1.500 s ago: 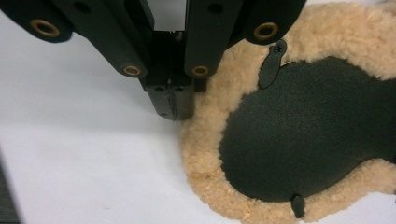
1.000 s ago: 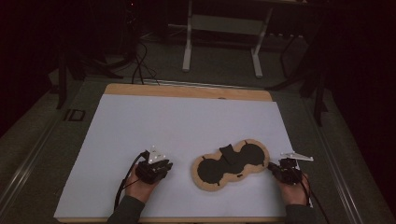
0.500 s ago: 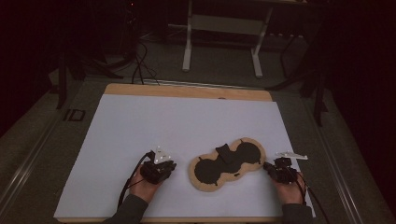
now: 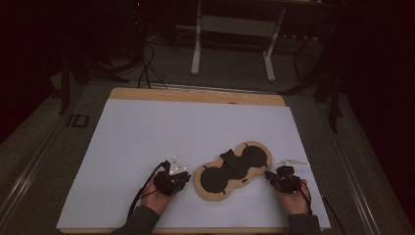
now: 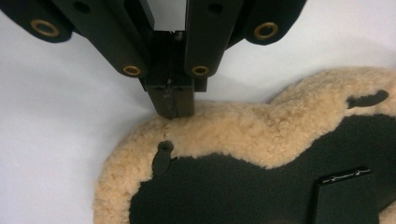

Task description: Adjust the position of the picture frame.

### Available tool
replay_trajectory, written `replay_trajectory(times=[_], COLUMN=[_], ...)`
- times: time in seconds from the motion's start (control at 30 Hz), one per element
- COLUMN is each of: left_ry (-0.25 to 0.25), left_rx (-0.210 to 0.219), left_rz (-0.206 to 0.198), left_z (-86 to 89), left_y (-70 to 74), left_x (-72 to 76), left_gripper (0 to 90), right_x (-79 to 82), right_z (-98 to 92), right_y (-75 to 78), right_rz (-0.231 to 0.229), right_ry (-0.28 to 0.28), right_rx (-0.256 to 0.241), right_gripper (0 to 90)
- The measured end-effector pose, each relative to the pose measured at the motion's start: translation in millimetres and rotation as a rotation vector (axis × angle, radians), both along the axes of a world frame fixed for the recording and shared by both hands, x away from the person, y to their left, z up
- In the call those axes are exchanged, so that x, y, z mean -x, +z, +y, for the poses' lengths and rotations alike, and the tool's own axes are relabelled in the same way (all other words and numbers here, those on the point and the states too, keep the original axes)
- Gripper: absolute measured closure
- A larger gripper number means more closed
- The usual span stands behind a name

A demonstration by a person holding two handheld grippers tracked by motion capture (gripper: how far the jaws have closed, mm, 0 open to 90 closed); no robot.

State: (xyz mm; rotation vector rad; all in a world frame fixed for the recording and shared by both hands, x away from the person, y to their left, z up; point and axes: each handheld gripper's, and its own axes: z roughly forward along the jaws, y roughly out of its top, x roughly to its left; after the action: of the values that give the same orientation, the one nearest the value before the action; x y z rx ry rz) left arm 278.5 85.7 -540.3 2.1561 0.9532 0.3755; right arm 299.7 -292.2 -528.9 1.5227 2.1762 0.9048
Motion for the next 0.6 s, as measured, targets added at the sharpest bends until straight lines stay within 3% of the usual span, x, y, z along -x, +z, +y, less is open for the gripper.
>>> replay_trajectory(times=[0.6], left_ry=[-0.014], left_rx=[0.006], left_rz=[0.016], left_z=[-9.6], left_y=[0.6], left_x=[3.7], left_gripper=[88.1], right_x=[-16.0], right_z=[10.5], right_y=[-0.5], right_rz=[0.001], right_ry=[0.005], right_rx=[-0.012], right_gripper=[90.0])
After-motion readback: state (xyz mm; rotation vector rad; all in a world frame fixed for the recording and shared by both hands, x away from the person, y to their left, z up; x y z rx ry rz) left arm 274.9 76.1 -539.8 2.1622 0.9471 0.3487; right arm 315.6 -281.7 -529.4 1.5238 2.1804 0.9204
